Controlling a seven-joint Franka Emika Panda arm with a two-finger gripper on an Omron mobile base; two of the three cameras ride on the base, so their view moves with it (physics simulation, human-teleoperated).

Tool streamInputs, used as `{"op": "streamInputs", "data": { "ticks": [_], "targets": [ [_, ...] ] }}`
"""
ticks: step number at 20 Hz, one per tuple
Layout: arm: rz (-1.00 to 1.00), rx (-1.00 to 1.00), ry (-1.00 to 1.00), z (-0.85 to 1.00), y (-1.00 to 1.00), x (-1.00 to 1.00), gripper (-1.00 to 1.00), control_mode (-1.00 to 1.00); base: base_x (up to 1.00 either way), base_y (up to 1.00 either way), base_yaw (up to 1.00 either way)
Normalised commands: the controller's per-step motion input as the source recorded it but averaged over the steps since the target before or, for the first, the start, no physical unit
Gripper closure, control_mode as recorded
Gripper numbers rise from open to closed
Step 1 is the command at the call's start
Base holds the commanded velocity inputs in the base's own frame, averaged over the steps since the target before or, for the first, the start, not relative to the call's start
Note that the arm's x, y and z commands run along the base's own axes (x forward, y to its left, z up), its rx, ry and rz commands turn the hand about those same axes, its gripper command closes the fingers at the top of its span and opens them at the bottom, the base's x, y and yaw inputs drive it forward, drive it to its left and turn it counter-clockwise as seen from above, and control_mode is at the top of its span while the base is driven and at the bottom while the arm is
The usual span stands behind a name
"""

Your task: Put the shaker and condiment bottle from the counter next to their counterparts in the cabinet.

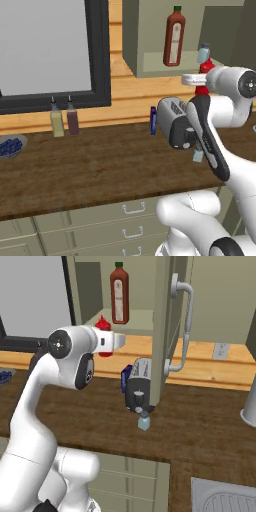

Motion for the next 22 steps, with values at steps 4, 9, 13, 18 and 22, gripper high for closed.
{"op": "streamInputs", "data": {
  "ticks": [4,9,13,18,22],
  "targets": [
    [0.21,0.00,-0.12,0.46,0.08,0.00,1.00,-1.00,0.00,0.00,0.00],
    [0.03,0.00,-0.04,0.39,0.55,0.00,1.00,-1.00,0.00,0.00,0.00],
    [0.00,0.02,0.00,0.45,0.63,0.00,1.00,-1.00,0.00,0.00,0.00],
    [0.00,0.01,0.00,0.08,0.14,0.16,1.00,-1.00,0.00,0.00,0.00],
    [0.00,0.00,0.00,0.00,0.00,0.39,1.00,-1.00,0.00,0.00,0.00]
  ]
}}
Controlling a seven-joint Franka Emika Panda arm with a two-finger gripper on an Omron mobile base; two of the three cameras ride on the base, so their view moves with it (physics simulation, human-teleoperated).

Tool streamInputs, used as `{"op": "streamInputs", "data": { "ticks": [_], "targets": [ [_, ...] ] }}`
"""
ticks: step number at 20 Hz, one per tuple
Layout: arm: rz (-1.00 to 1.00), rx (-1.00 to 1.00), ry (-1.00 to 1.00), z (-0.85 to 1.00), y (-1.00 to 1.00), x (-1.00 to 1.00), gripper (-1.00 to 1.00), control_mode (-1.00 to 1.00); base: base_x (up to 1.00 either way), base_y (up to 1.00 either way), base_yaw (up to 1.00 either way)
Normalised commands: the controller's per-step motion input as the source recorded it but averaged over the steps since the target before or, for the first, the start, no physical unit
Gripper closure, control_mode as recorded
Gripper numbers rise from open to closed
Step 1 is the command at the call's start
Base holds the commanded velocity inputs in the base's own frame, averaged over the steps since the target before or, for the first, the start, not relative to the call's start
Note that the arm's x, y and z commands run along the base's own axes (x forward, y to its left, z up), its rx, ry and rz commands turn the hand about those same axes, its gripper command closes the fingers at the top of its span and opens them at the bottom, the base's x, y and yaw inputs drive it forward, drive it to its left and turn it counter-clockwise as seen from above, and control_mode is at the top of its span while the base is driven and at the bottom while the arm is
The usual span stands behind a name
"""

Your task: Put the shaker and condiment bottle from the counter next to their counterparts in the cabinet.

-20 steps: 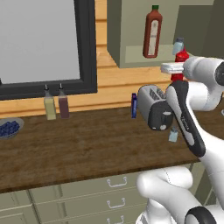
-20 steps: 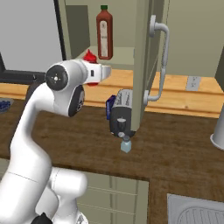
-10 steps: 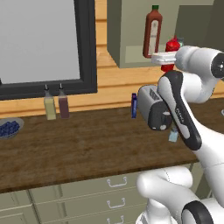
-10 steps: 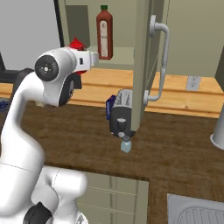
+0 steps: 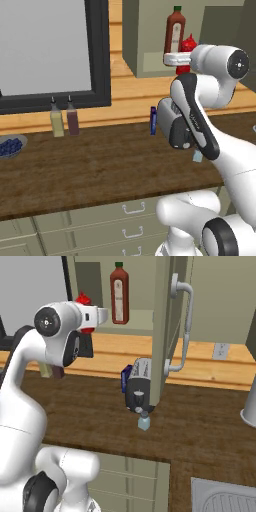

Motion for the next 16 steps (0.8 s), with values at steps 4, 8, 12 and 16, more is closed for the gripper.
{"op": "streamInputs", "data": {
  "ticks": [4,8,12,16],
  "targets": [
    [0.00,0.00,0.00,0.00,0.00,0.34,1.00,-1.00,0.00,0.00,0.00],
    [0.00,0.00,0.00,0.00,0.00,0.10,1.00,-1.00,0.00,0.00,0.00],
    [0.00,0.00,0.00,0.00,0.00,0.01,1.00,-1.00,0.00,0.00,0.00],
    [0.00,0.00,0.00,0.00,0.00,0.11,1.00,-1.00,0.00,0.00,0.00]
  ]
}}
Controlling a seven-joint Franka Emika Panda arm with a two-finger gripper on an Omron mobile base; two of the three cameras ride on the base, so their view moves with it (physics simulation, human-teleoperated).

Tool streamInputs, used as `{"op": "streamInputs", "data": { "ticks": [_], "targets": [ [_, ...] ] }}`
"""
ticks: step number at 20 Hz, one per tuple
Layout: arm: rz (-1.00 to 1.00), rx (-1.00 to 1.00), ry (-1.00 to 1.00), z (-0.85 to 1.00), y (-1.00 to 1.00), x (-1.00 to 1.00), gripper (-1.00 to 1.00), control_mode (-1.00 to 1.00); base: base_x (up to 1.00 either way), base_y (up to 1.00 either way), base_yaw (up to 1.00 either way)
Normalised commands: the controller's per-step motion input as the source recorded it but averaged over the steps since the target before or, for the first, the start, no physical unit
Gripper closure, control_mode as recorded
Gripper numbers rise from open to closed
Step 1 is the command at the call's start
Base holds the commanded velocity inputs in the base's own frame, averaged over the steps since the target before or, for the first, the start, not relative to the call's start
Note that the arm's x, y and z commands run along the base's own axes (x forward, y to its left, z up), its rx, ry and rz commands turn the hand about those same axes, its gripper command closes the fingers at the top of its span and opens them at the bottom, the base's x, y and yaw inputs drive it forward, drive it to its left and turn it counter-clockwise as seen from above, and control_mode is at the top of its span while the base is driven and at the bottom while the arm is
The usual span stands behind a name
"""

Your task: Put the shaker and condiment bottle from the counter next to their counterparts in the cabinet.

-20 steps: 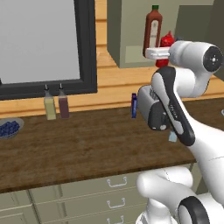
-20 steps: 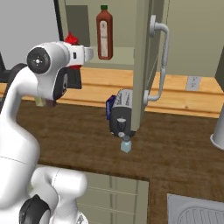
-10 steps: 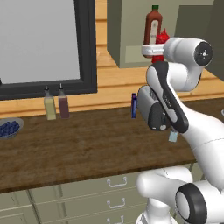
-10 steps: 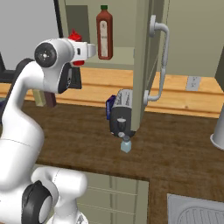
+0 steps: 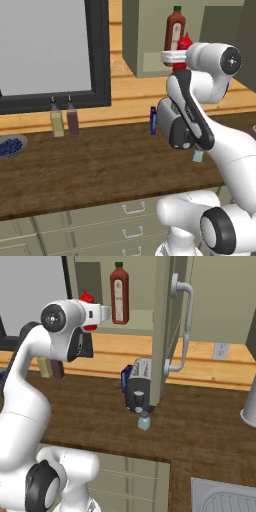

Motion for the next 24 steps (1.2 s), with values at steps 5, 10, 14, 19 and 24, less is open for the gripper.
{"op": "streamInputs", "data": {
  "ticks": [5,10,14,19,24],
  "targets": [
    [0.00,0.00,0.00,-0.12,0.00,0.34,1.00,-1.00,0.00,0.00,0.00],
    [0.00,0.00,0.01,-0.10,-0.09,0.26,1.00,-1.00,0.00,0.00,0.00],
    [0.00,0.00,0.00,-0.06,-0.06,0.11,1.00,-1.00,0.00,0.00,0.00],
    [0.00,-0.02,0.02,-0.14,0.00,0.25,1.00,-1.00,0.00,0.00,0.00],
    [0.00,-0.02,0.04,-0.11,0.00,0.40,1.00,-1.00,0.00,0.00,0.00]
  ]
}}
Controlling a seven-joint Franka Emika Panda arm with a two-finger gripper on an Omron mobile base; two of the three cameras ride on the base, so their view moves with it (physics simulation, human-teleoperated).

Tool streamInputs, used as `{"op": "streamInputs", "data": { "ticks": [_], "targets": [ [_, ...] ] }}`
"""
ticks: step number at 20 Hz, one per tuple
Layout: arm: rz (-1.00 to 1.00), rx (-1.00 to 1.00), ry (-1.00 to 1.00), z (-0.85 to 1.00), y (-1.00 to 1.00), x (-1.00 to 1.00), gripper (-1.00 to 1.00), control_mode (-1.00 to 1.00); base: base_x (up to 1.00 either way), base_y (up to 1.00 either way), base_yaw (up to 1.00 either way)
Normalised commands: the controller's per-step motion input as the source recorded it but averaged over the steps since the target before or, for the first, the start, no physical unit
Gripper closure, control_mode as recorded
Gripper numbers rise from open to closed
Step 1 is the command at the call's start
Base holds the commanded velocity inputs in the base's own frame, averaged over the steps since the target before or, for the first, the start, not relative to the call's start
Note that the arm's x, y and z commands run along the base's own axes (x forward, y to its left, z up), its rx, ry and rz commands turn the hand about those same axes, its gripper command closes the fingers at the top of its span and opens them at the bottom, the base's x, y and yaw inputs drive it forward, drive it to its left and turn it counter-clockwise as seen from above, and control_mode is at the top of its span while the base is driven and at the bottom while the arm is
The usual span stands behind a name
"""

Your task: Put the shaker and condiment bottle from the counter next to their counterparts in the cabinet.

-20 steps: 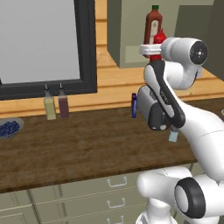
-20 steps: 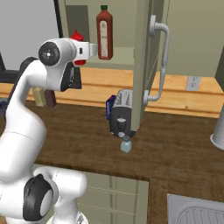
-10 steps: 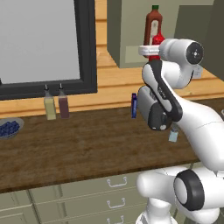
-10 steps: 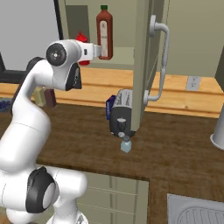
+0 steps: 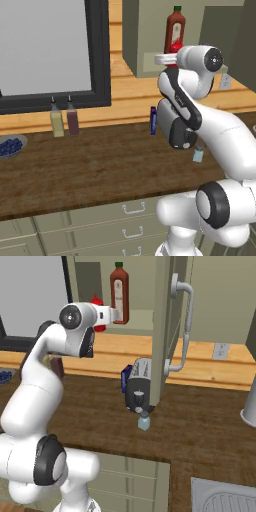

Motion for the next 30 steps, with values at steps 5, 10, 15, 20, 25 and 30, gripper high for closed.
{"op": "streamInputs", "data": {
  "ticks": [5,10,15,20,25,30],
  "targets": [
    [0.00,-0.02,0.00,-0.16,0.00,0.35,1.00,-1.00,0.00,0.00,0.00],
    [0.00,-0.01,0.00,-0.18,-0.02,0.26,1.00,-1.00,0.00,0.00,0.00],
    [0.00,0.00,0.00,0.00,-0.12,0.30,1.00,-1.00,0.00,0.00,0.00],
    [0.00,0.00,0.00,-0.02,-0.07,0.38,1.00,-1.00,0.00,0.00,0.00],
    [0.00,0.00,0.00,-0.14,-0.07,0.34,1.00,-1.00,0.00,0.00,0.00],
    [0.05,0.03,0.00,-0.28,-0.02,0.31,1.00,-1.00,0.00,0.00,0.00]
  ]
}}
